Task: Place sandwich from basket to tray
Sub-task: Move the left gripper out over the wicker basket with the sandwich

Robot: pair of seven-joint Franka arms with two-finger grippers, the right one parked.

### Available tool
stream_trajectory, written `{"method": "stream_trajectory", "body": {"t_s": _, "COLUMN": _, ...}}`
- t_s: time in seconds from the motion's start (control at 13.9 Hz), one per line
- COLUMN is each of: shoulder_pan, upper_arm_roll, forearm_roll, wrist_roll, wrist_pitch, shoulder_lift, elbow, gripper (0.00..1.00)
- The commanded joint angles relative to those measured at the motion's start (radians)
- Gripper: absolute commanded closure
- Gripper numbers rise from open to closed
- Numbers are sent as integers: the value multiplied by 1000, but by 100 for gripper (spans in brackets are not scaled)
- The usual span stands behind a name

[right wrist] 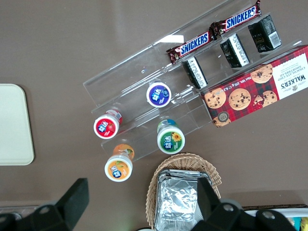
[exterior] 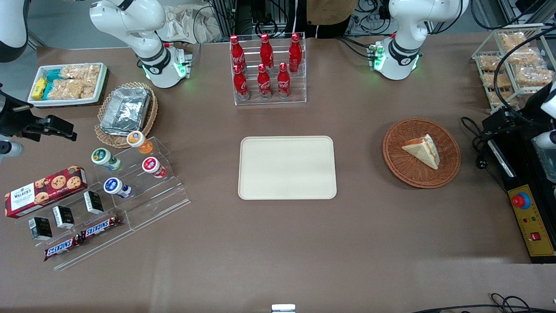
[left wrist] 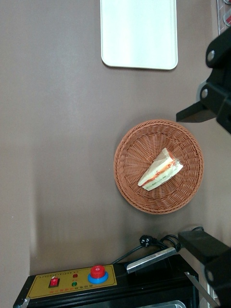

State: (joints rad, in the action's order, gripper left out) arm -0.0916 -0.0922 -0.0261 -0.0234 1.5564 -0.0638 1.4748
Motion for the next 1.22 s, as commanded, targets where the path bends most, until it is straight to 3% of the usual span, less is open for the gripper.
{"method": "stream_trajectory", "body": {"t_s": 0.0, "shoulder_pan": 1, "upper_arm_roll": -6, "forearm_roll": 2, "wrist_roll": -15, "wrist_pitch": -22, "shoulder_lift": -10, "elbow": -21, "gripper": 0}}
{"method": "stream_trajectory", "body": {"t_s": 0.72, "shoulder_pan": 18, "upper_arm_roll": -4, "forearm_roll": -5, "wrist_roll": -1, "wrist_pitch": -131, "shoulder_lift": 2, "elbow": 12, "gripper": 0}}
{"method": "stream_trajectory", "body": {"t_s": 0.93, "shoulder_pan": 18, "upper_arm_roll": -6, "forearm_roll": -6, "wrist_roll": 2, "wrist_pitch": -104, "shoulder_lift": 67, "elbow": 116, "gripper": 0}}
{"method": "stream_trajectory", "body": {"t_s": 1.15, "shoulder_pan": 18, "upper_arm_roll": -6, "forearm_roll": -1, "wrist_roll": 19, "wrist_pitch": 35, "shoulder_lift": 165, "elbow": 281, "gripper": 0}}
